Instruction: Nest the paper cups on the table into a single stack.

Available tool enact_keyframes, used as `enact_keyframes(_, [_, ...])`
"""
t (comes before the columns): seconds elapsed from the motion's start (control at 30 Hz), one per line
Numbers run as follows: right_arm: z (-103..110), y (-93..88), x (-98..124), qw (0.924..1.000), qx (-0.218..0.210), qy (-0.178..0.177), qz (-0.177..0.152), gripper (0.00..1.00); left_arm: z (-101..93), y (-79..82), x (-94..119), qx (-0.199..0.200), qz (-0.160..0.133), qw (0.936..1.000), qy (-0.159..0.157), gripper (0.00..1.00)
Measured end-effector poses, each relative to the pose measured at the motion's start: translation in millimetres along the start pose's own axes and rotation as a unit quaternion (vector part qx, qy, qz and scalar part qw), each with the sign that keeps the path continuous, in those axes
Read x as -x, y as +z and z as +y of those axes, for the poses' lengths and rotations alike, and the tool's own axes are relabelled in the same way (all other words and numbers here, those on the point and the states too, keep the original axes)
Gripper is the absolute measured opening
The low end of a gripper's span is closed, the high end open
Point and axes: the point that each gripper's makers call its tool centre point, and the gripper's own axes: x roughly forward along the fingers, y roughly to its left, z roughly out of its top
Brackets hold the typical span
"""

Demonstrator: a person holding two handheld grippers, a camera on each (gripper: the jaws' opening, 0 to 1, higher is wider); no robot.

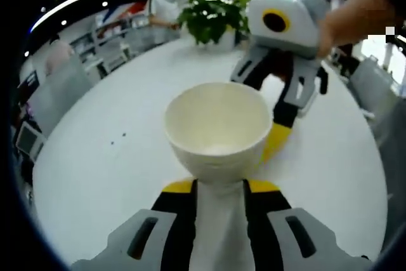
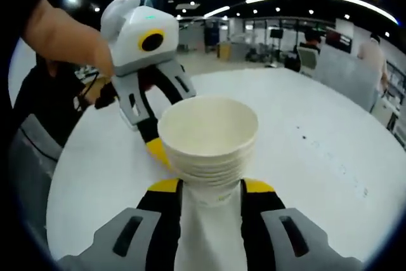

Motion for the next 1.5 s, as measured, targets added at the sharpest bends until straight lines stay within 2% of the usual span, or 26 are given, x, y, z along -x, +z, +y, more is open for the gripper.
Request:
enact_keyframes(0.07, [2, 0.4, 1, 1.0000, -0.008, 0.003, 0.000, 0.56, 3.6, -5.2, 2, 0.014, 0.013, 0.9997, 0.018, 0.51])
enact_keyframes(0.13, [0, -0.2, 5, 0.9999, -0.010, -0.005, 0.005, 0.65, 6.6, -9.0, 4, 0.040, 0.019, 0.9986, 0.029, 0.68])
enact_keyframes(0.17, [-1, -0.5, 8, 0.9998, -0.009, -0.013, 0.008, 0.68, 7.5, -8.4, 6, 0.046, 0.016, 0.9983, 0.031, 0.80])
enact_keyframes(0.2, [-2, -0.4, 11, 0.9997, -0.011, -0.017, 0.010, 0.75, 8.2, -7.3, 8, 0.051, 0.011, 0.9980, 0.037, 0.88])
enact_keyframes(0.27, [-4, -0.9, 15, 0.9995, -0.015, -0.024, 0.011, 0.88, 8.0, -5.7, 16, 0.057, 0.006, 0.9974, 0.043, 0.96])
enact_keyframes(0.3, [-4, 0.3, 19, 0.9994, -0.014, -0.029, 0.009, 0.91, 9.6, -4.4, 19, 0.059, 0.000, 0.9970, 0.050, 0.99])
enact_keyframes(0.37, [-6, 2.9, 27, 0.9988, -0.026, -0.040, 0.007, 0.95, 12.7, -4.6, 26, 0.068, -0.003, 0.9955, 0.065, 0.99])
enact_keyframes(0.43, [-5, 11.9, 34, 0.9977, -0.048, -0.044, -0.018, 0.98, 13.7, -3.6, 33, 0.081, -0.014, 0.9940, 0.073, 0.99])
enact_keyframes(0.5, [-7, 14.2, 42, 0.9971, -0.045, -0.058, -0.022, 1.00, 17.2, -2.3, 42, 0.082, -0.023, 0.9919, 0.095, 0.99])
enact_keyframes(0.6, [-8, 18.5, 55, 0.9953, -0.053, -0.074, -0.035, 1.00, 17.2, -0.4, 55, 0.105, -0.037, 0.9881, 0.106, 0.99])
enact_keyframes(0.67, [-7, 19.0, 63, 0.9940, -0.052, -0.090, -0.034, 1.00, 20.3, 9.5, 70, 0.097, -0.070, 0.9841, 0.131, 0.99])
enact_keyframes(0.73, [-4, 24.2, 74, 0.9925, -0.042, -0.106, -0.045, 1.00, 23.0, 9.4, 84, 0.082, -0.077, 0.9804, 0.162, 0.99])
enact_keyframes(0.77, [-3, 26.4, 78, 0.9919, -0.037, -0.110, -0.051, 1.00, 21.4, 12.0, 89, 0.072, -0.084, 0.9797, 0.167, 0.99])
enact_keyframes(0.97, [11, 22.4, 106, 0.9884, -0.043, -0.134, -0.057, 1.00, 6.0, 0.6, 116, 0.105, -0.099, 0.9747, 0.170, 0.99])
enact_keyframes(1.13, [19, 18.8, 123, 0.9848, -0.058, -0.148, -0.071, 1.00, -2.8, -4.1, 137, 0.135, -0.121, 0.9667, 0.180, 0.99])
enact_keyframes(1.27, [31, 12.6, 138, 0.9815, -0.073, -0.157, -0.082, 1.00, -20.0, -12.2, 146, 0.141, -0.120, 0.9670, 0.176, 0.99])
enact_keyframes(1.37, [42, 6.0, 149, 0.9791, -0.079, -0.165, -0.090, 1.00, -42.0, -22.1, 155, 0.138, -0.120, 0.9672, 0.177, 0.99])
enact_keyframes(1.5, [61, -6.7, 165, 0.9756, -0.091, -0.174, -0.098, 1.00, -64.8, -35.2, 167, 0.148, -0.126, 0.9637, 0.183, 0.99])
